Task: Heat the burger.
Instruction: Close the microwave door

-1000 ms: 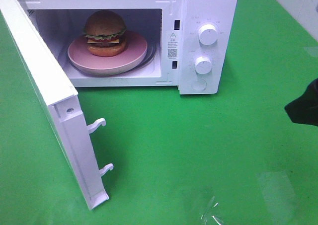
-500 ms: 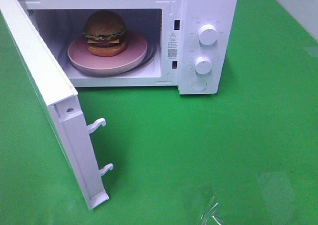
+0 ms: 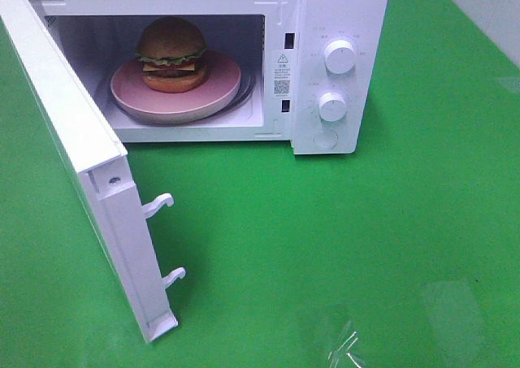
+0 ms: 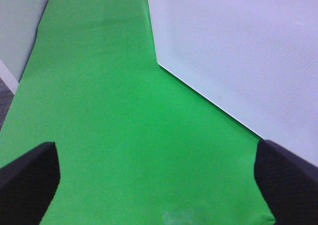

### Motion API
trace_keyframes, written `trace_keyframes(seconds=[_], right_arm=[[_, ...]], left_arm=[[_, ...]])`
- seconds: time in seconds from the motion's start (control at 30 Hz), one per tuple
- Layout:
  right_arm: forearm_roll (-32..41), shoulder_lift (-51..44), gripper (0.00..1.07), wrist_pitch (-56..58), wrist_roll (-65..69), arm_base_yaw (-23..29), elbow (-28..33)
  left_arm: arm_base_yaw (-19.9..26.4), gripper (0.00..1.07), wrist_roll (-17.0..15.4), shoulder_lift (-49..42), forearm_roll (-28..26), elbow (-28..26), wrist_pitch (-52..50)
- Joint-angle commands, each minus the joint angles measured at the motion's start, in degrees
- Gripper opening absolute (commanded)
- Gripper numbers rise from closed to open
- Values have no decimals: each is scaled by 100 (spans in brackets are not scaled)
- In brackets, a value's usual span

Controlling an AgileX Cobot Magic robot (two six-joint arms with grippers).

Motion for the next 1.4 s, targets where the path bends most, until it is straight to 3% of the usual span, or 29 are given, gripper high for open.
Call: trace_keyframes(seconds=[0.03, 0.43, 1.4], right_arm=[[17, -304, 76, 103, -92, -109, 40], [115, -1570, 76, 453, -115, -327, 189], [138, -1558, 76, 453, -143, -401, 189]], left_arm=[[17, 100, -29, -115, -29, 17, -34], [17, 100, -29, -115, -29, 17, -34], [17, 100, -29, -103, -17, 17, -34]])
